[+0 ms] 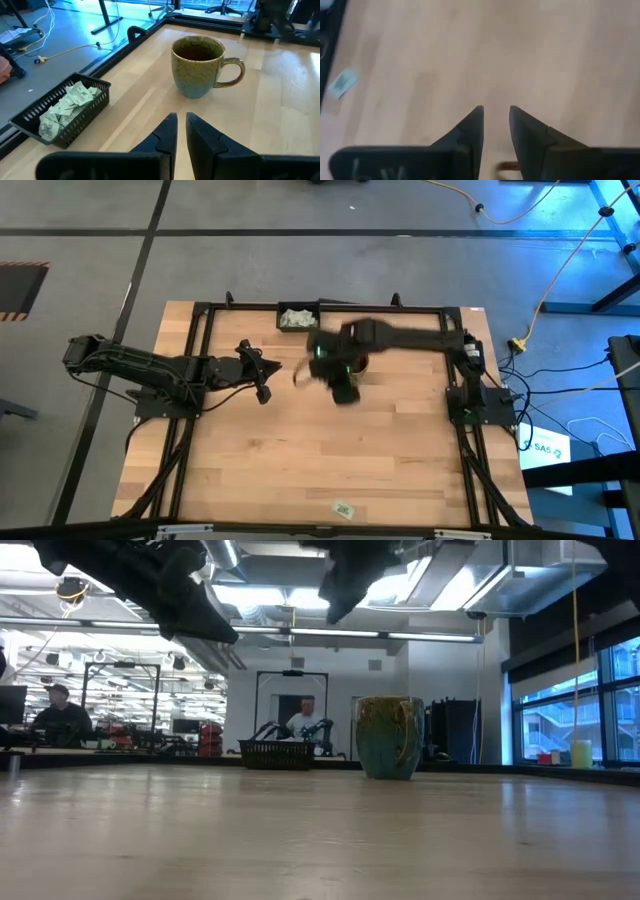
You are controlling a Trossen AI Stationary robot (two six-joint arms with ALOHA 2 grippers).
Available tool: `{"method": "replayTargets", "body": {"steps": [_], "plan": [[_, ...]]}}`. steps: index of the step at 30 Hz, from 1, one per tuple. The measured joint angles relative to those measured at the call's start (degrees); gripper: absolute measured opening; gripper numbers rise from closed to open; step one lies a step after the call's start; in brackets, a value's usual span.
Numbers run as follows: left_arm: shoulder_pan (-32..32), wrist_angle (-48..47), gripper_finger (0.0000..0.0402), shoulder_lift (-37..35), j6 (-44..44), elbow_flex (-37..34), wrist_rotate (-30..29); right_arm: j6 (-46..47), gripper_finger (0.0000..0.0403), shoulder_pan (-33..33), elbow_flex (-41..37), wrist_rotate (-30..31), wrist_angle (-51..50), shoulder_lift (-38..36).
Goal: Pick and place Stevia / Truvia into bins
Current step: Put the stevia packet into the black container
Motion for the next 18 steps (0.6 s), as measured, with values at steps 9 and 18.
{"method": "replayTargets", "body": {"steps": [9,18], "plan": [[0.0,0.0,0.0033,0.0,0.0,0.0,6.0,12.2,0.0097,19.0,-5.9,9.2,-0.1,-0.1],[0.0,0.0,0.0033,0.0,0.0,0.0,8.3,24.2,0.0097,34.5,-13.9,17.5,10.7,0.0]]}}
